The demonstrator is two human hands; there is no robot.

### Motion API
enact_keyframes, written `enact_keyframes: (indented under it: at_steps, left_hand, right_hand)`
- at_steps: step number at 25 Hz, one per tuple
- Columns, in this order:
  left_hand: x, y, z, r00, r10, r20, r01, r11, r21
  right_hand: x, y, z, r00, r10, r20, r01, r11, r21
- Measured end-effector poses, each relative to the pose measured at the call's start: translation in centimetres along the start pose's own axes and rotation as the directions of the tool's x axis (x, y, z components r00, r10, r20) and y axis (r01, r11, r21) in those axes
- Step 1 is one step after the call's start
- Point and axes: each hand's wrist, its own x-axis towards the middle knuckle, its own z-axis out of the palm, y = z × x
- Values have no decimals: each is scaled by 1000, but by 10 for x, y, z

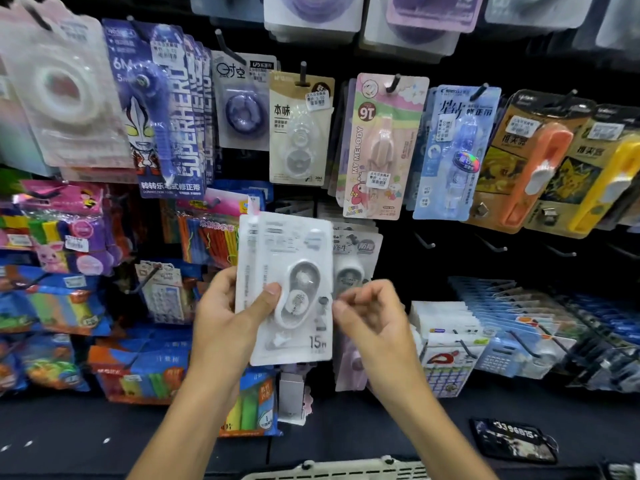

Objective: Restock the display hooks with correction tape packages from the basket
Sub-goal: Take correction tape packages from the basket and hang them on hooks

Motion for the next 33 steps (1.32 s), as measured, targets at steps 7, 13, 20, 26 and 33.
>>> enact_keyframes:
  at_steps: [7,13,20,26,33]
  left_hand:
    - [-5,1,9,986,-58,153,63,998,-31]
    - [-4,0,8,998,-32,46,33,999,-40]
    - [3,6,-3,999,-19,-40,15,995,-102]
    - [4,-3,6,999,-12,-30,11,1000,-26]
    - [0,-9,32,946,19,323,-86,977,195]
  right_hand:
    - [3,-2,0,980,111,164,-170,893,416]
    - [7,-2,-12,992,115,46,-123,902,414]
    - [20,12,-31,984,176,-29,-170,975,143]
    - [29,10,-14,992,2,-123,-56,900,-433]
    - [15,-2,-5,996,26,80,-48,953,299]
